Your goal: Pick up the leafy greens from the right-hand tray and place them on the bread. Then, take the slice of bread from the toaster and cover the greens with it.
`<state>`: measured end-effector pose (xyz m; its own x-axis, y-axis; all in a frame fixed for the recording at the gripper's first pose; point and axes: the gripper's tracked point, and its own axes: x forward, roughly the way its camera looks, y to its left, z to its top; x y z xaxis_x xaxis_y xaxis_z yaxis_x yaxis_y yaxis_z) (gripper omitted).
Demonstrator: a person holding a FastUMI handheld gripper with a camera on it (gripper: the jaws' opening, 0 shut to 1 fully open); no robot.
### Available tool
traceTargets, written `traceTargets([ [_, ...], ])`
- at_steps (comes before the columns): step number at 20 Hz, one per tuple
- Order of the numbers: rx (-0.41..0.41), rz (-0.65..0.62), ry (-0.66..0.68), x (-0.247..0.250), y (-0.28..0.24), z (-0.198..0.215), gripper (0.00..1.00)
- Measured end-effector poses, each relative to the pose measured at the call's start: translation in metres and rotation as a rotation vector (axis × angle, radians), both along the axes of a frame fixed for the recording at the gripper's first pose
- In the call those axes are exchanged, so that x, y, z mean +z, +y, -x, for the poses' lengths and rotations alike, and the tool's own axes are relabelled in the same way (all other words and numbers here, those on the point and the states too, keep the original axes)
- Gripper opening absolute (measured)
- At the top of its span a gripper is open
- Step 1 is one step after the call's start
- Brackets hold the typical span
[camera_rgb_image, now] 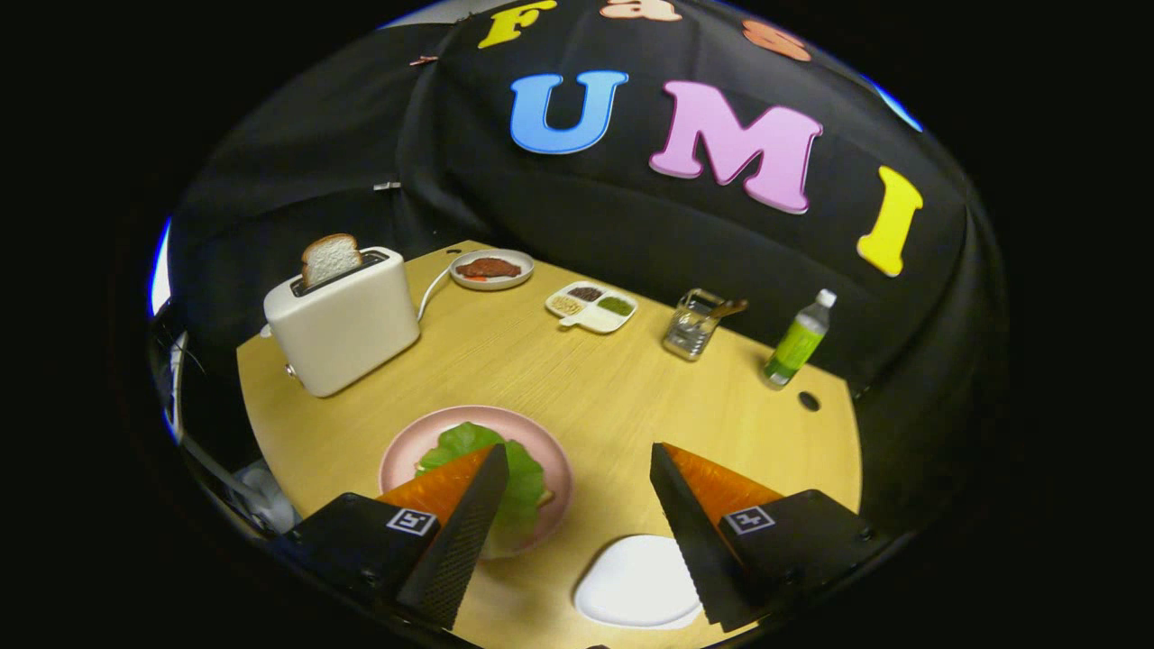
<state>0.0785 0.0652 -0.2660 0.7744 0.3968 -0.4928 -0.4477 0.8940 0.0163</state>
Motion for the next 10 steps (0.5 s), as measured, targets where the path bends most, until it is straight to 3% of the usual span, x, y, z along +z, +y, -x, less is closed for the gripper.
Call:
traceTargets([
  [5, -0.095, 0.09, -0.179, 0.054, -0.072, 0.041, 0.99],
  [10, -0.132, 0.069, -0.281, 0.118, -0.076, 0.094, 0.98],
])
